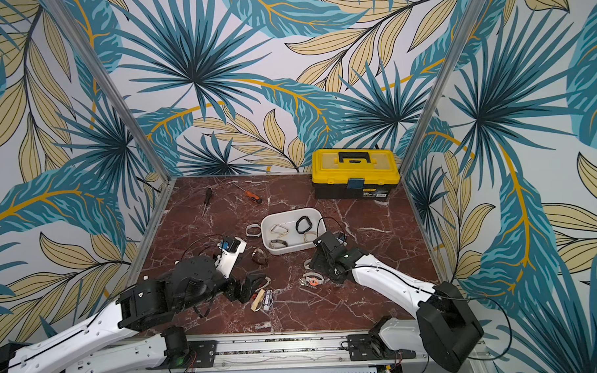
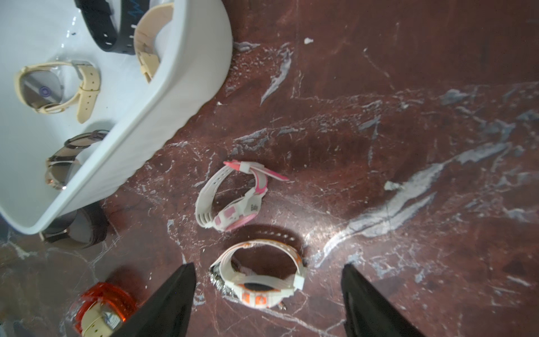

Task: Put the watch into the storage box
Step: Pick up the watch at the center of the board.

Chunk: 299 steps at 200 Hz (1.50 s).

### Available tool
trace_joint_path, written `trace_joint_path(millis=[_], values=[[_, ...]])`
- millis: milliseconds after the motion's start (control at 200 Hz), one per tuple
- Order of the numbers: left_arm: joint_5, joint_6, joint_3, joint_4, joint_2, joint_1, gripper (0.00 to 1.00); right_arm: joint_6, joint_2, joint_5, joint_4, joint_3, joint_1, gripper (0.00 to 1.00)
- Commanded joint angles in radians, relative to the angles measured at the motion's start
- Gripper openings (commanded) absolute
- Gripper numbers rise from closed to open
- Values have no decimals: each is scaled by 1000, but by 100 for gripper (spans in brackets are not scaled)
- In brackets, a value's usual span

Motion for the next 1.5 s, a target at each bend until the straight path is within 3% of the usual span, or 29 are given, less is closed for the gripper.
trace_joint_path(millis=[0, 716, 1207, 1492], values=[[-13, 24, -27, 20, -16, -4, 100, 33, 36, 33, 39, 17, 4, 78], [-58, 14, -71, 42, -11, -4, 100, 20, 188, 42, 73, 58, 4, 60], [-92, 4, -90, 50, -21, -4, 100, -17, 221, 49, 52, 79, 4, 29], [-113, -2, -99, 46, -21, -4, 100, -34, 210, 52, 43, 86, 4, 21]])
